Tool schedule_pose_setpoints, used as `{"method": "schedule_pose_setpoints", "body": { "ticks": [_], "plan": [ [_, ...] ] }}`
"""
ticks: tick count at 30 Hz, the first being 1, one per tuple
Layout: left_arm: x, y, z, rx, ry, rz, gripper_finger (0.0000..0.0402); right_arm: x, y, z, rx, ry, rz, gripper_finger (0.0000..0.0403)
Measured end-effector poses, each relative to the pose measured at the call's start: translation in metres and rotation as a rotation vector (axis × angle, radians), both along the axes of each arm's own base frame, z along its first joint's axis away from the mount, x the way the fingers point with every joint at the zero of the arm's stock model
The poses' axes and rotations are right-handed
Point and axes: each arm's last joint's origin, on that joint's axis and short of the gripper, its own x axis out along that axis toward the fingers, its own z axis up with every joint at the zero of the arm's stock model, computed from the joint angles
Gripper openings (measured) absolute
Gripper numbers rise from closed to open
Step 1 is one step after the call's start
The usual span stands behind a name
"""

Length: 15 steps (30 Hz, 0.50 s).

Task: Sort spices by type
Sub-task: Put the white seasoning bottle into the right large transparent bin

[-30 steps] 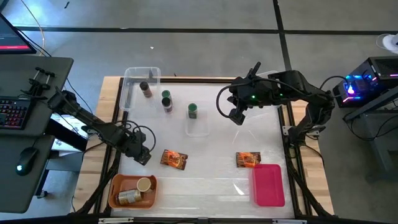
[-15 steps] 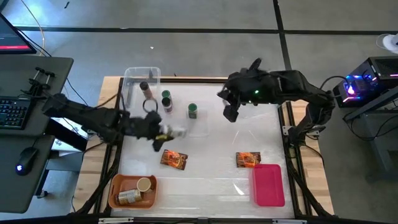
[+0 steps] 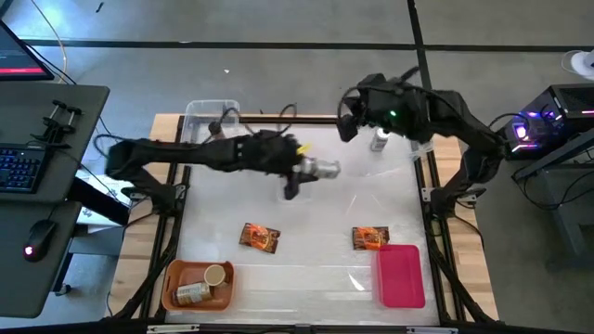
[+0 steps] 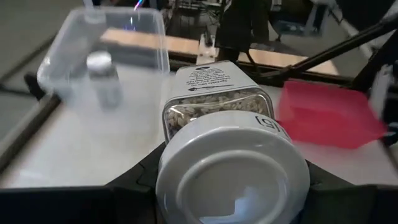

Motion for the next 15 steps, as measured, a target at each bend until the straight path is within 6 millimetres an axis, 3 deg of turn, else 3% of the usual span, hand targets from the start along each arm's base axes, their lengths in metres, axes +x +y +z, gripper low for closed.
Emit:
{"method": "schedule_pose_setpoints", "body": {
  "ticks": [3,8,12,15],
  "plan": [
    [0.025,0.014,0.002,0.108,-0.015,-0.008,0.0165,-0.008,-0.019,-0.010,0.075,0.123,0.018,0.0000],
    [0.058,0.055,-0.003,0.152,0.002,0.091,0.0165,-0.020,-0.052,-0.010,0.006,0.260,0.059,0.0000],
    [0.066,0.084,-0.008,0.088,0.042,0.174,0.0165,-0.027,-0.079,-0.006,-0.036,0.285,0.165,0.0003],
    [0.061,0.104,0.001,0.068,0.009,0.228,0.0165,-0.033,-0.097,-0.003,-0.040,0.245,0.261,0.0019]
  ]
}}
